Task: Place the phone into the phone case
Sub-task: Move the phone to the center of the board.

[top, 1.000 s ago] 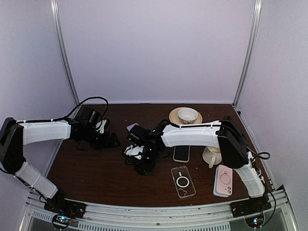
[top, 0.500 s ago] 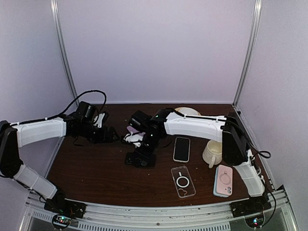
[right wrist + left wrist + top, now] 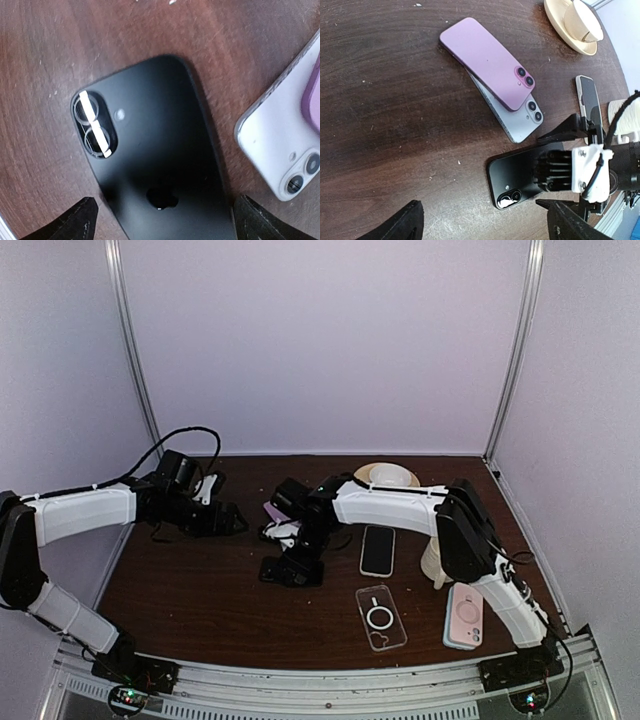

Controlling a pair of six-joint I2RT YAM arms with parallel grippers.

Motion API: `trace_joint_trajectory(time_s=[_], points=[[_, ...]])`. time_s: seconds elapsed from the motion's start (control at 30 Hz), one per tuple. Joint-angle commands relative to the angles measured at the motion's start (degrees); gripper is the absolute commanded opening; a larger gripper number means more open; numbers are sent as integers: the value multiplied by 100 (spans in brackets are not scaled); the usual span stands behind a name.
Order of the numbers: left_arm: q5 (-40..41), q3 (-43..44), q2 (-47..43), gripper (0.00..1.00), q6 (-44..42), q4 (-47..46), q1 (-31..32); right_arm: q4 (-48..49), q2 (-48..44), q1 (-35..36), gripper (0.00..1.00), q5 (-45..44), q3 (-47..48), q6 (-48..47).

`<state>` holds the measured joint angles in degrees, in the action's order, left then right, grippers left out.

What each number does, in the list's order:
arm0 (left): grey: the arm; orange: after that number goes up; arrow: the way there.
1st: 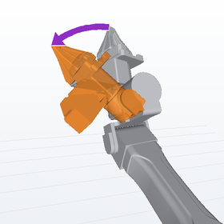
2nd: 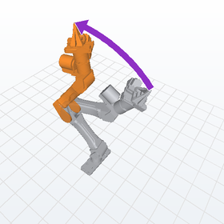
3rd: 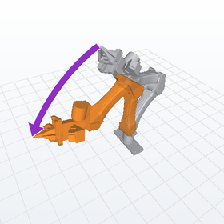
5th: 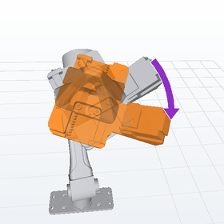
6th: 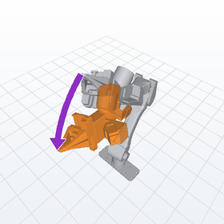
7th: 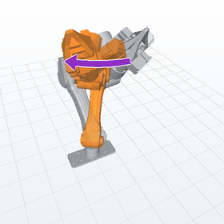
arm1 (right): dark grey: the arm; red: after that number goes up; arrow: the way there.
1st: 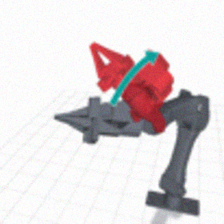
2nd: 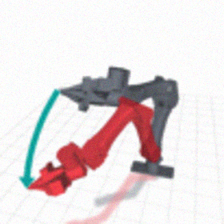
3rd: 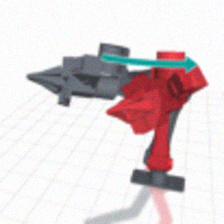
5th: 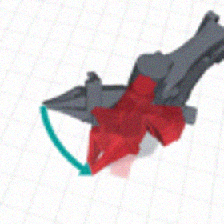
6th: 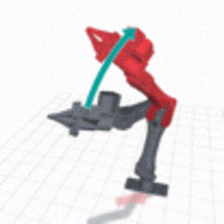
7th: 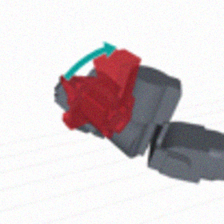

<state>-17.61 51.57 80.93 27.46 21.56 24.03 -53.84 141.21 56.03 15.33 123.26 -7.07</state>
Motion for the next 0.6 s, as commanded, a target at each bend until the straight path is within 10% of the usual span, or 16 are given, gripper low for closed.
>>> trace_joint_trajectory(time_s=[0.0, 0.27, 0.57], points=[[-105, 125, -65, 89, -101, -19, -61, -251, -280, 222, 97, -254, -693, 116], [-166, 152, -16, 89, -79, -28, -83, -783, -497, 583, 72, -1436, -1036, 578], [-183, 143, -104, 89, -92, -21, -83, -1384, -1299, 689, 58, -835, -2124, 1690]])
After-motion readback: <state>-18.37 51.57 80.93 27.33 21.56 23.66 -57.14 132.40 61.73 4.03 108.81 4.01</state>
